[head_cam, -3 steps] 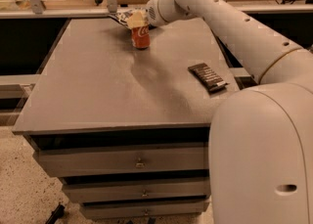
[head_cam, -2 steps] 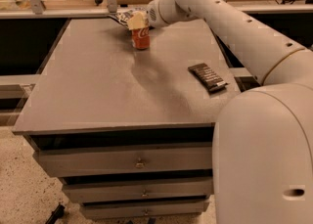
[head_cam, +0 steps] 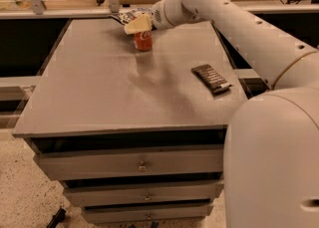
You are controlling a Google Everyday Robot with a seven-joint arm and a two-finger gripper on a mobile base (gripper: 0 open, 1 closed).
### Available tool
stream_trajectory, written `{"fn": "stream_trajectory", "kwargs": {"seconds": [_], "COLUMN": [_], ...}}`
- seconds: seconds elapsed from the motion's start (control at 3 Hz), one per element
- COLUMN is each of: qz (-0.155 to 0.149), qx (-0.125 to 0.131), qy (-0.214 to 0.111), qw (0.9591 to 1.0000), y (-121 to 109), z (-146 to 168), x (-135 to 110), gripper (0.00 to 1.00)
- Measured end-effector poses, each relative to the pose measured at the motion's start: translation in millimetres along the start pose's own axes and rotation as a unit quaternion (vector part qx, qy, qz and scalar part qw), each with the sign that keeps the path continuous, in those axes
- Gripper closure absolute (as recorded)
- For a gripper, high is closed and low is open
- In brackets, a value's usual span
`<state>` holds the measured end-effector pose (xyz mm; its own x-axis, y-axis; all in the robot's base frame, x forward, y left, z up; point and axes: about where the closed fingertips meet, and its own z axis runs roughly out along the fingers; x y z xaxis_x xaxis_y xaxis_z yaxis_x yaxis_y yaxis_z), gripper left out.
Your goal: Move blue plastic bottle near blue chip bag
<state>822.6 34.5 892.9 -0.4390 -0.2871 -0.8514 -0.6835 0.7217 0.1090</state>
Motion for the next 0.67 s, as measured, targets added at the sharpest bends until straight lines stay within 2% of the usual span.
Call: {"fn": "stream_trajectory", "kwargs": {"seconds": [0.67], "qz": [-0.024], "qx": [-0.021], "qy": [-0.023], "qw": [0.9992], "y": [3], "z": [-30], "x": [-10], "gripper": [0.00]}}
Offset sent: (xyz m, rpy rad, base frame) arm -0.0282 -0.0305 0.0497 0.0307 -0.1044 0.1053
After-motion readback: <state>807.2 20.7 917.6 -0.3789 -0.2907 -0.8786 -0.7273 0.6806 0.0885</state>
